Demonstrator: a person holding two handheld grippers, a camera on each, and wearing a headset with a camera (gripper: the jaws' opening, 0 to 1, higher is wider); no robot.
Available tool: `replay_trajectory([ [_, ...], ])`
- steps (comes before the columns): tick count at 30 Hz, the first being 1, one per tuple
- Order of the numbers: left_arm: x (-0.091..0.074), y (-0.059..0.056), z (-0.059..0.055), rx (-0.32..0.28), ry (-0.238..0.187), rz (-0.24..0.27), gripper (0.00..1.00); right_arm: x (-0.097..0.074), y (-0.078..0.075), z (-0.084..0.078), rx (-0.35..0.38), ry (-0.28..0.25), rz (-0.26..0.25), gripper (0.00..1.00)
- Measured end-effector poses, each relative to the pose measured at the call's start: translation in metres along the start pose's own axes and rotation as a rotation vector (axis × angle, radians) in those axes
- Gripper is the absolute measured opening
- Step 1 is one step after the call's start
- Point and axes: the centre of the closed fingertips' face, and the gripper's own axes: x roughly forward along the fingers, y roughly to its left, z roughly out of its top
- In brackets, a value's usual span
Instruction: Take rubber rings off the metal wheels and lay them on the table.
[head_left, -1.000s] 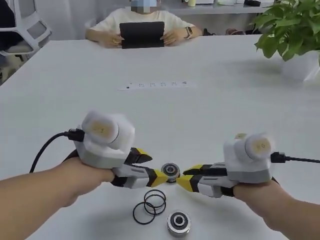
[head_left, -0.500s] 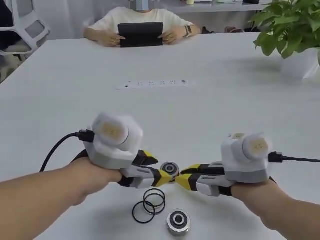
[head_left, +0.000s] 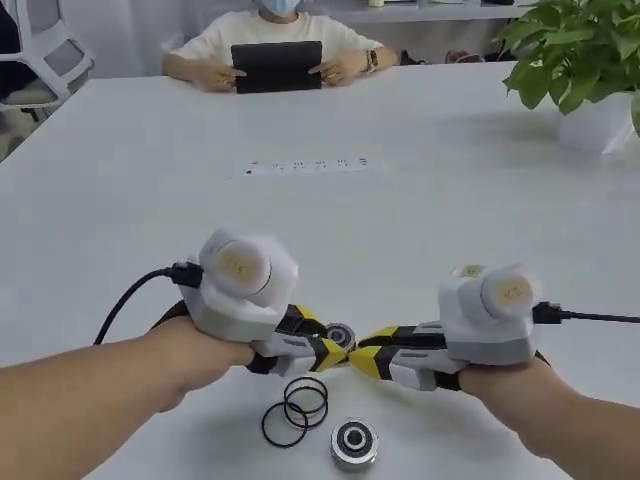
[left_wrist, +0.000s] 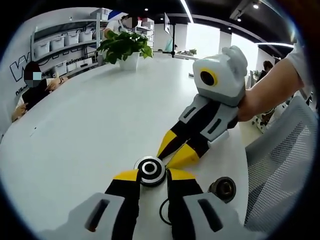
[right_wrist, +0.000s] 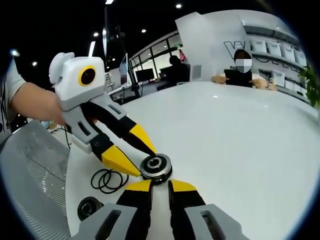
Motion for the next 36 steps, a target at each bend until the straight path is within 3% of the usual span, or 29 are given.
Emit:
replay_trajectory([
  [6,0.0018,0.0035,0.0016,0.016,-0.001,0.014,0.09,0.0001,-0.0002,0.0,-0.008,0.004,0.001,0.09],
  [21,0.0043,0.0039,0.0037,0.048,-0.008,0.039,0.07,0.0018,0.0019,0.0003,-0.055,0.042,0.019,0.08],
  [26,0.0042,0.003,0.0036,0.048,-0.009,0.049,0.07,0.0007,0.0009,-0.0019,-0.055,0.05,0.009,0.0],
  [30,0.0043,0.0029,0.0031,0.049,-0.008,0.055,0.07,0.0009,0.0011,-0.0018,-0.046,0.052,-0.001,0.0],
  [32,0.0042,0.0028,0.0031,0.051,-0.008,0.057,0.07,0.0008,0.0001,-0.0019,-0.02,0.049,-0.007,0.0],
  [36,0.0038,0.0024,0.0022,0.046,-0.01,0.065,0.07,0.0001,-0.0019,-0.0014,0.111,0.011,-0.012,0.0],
])
